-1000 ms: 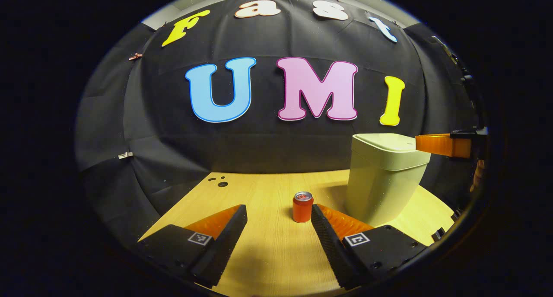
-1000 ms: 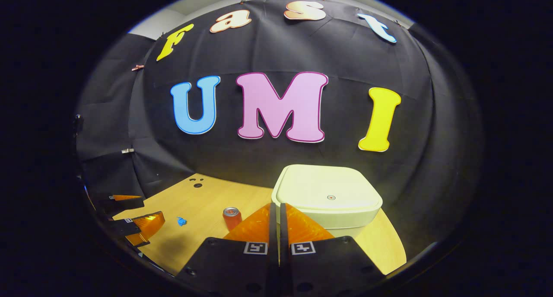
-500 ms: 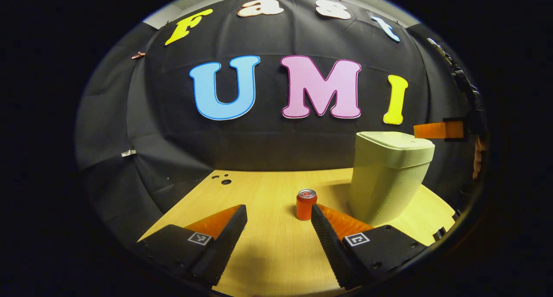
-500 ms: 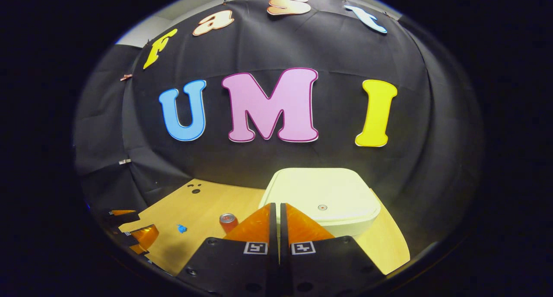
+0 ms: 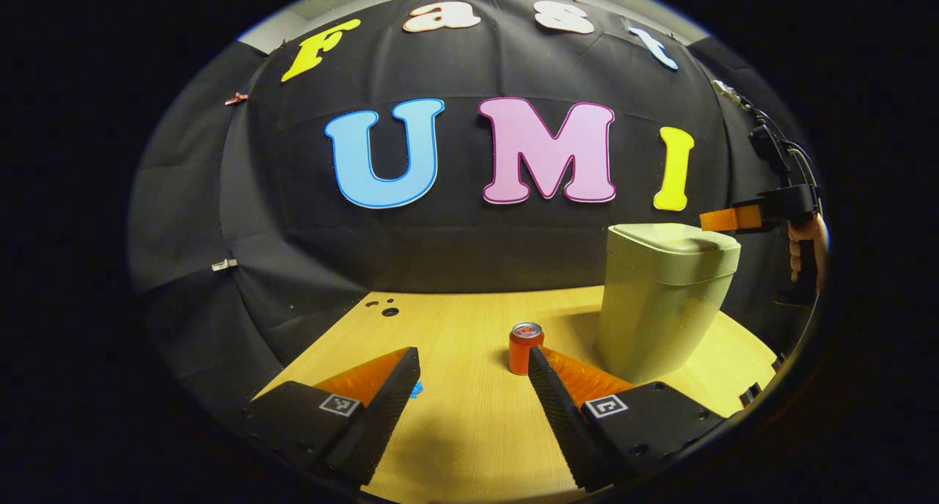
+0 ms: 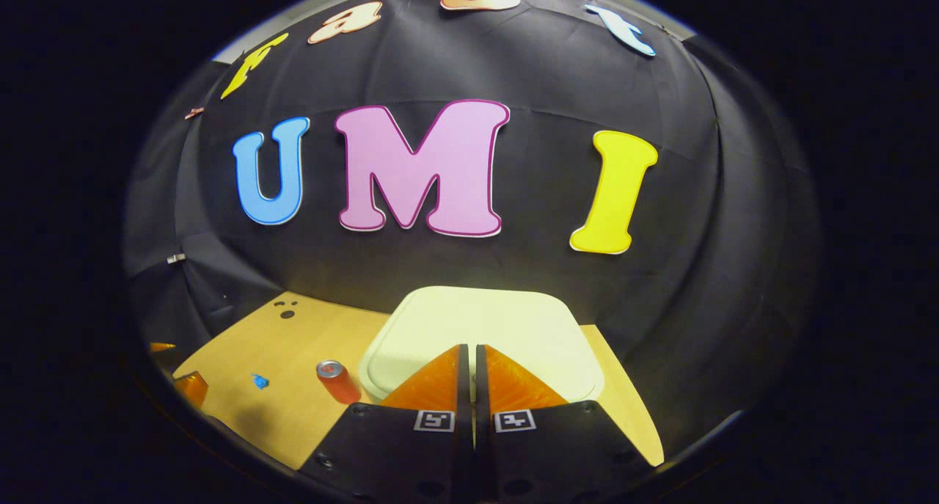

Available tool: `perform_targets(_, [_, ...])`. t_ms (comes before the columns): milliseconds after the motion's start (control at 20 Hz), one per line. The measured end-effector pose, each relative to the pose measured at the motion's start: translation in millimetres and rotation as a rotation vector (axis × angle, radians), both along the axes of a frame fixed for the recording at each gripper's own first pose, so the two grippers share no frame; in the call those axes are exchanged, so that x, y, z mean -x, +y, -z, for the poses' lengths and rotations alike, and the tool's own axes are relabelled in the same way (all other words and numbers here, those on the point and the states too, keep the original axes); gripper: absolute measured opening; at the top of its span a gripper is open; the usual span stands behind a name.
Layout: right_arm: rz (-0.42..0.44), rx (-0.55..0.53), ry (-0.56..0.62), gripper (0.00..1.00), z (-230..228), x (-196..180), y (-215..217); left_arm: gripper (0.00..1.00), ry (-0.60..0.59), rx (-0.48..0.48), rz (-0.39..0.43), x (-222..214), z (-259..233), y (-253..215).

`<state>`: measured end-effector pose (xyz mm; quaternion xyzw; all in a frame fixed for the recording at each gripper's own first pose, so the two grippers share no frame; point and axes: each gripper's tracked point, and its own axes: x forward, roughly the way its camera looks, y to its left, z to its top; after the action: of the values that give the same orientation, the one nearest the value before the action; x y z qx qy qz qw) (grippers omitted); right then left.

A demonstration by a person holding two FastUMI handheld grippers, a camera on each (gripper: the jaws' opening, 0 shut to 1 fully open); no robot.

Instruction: Press the lid of the desktop garbage bin to open it, pick up the crumpled paper on the desktop and throw it into the bin, then pick up the pop can on the desktop and drop it into the bin, and finally close the garbage bin lid.

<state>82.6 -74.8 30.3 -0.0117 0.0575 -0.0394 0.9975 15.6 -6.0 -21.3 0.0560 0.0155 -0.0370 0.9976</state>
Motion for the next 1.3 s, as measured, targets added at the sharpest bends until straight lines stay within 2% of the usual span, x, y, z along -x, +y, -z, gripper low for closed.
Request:
perform_targets(500, [0.035,-0.052,0.014,0.05,10,-2,-8,0.95,0.022,0.002,-0.021,1,8,5])
perform_targets(700, [0.048,0.017,0.012,0.05,12,-1,-7,0.95,0.020,0.001,-0.010,2,6,0])
perform_targets(1000, [0.059,-0.041,-0.009,0.06,10,1,-7,0.95,0.006,0.004,0.013,4,3,-3])
perform_targets(1300, [0.088,0.015,0.017,0.05,0,2,-9,0.95,-0.015,0.021,0.009,13,-1,11])
